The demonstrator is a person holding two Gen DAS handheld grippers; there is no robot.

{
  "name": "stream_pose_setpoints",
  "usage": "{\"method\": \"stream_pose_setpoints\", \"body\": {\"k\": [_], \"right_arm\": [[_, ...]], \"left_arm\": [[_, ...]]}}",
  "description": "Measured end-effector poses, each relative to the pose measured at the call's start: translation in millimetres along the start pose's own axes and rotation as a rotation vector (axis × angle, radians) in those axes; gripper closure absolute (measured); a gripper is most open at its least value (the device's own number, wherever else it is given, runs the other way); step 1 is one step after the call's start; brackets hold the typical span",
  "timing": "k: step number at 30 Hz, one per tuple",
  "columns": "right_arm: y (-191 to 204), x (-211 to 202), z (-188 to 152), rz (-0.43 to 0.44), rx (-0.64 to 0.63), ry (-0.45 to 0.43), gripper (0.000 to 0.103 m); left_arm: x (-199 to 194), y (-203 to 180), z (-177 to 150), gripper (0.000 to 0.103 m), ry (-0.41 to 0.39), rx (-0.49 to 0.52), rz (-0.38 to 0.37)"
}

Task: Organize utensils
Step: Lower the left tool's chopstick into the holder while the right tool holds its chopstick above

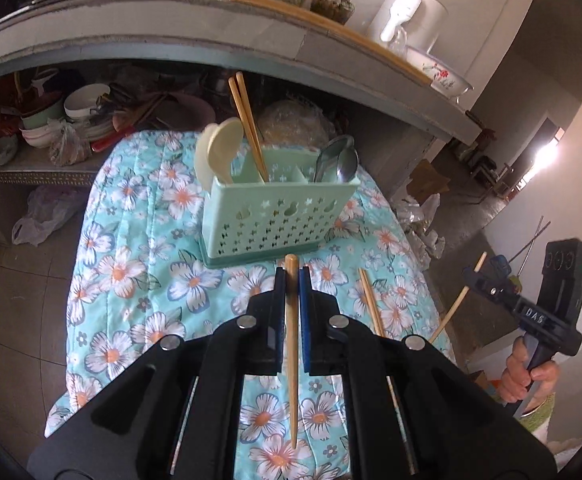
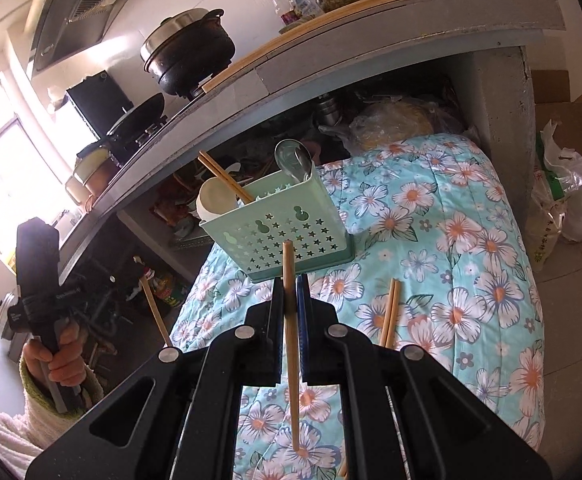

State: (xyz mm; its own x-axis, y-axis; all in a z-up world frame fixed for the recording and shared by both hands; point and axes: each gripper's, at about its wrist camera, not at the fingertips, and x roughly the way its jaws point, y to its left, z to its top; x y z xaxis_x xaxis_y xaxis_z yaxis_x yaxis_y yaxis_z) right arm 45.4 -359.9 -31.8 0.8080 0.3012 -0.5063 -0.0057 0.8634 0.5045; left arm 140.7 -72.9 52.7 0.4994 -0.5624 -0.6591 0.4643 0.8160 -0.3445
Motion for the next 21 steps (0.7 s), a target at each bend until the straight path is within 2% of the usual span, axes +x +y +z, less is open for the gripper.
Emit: {"method": "stream_pose_setpoints", "body": {"k": [7,11,13,16,21], "right_arm": [[0,6,-3,0.007,0.015,0.021,0.096],[-2,8,-3,0.008,0.024,0.028,0.096],[-3,9,-4,0.009,0.028,0.034,0.096],[-2,11,-5,0.011,0.030,0.042,0.096],[-3,12,-5,0.012,0.031,0.051,0.096]], "left_arm": [[-58,-3,66,0.097,-0.297,-0.013,-0.004],[-73,-10,102,0.097,-0.455,-0.031,-0.019],[-72,-11,117,0.097,-0.521,-0.038,0.013],[-55,-8,135,0.097,-0.565,-0.068,0.035],[-16,3,155,0.097,-0.550,-0.120,0.059]]}}
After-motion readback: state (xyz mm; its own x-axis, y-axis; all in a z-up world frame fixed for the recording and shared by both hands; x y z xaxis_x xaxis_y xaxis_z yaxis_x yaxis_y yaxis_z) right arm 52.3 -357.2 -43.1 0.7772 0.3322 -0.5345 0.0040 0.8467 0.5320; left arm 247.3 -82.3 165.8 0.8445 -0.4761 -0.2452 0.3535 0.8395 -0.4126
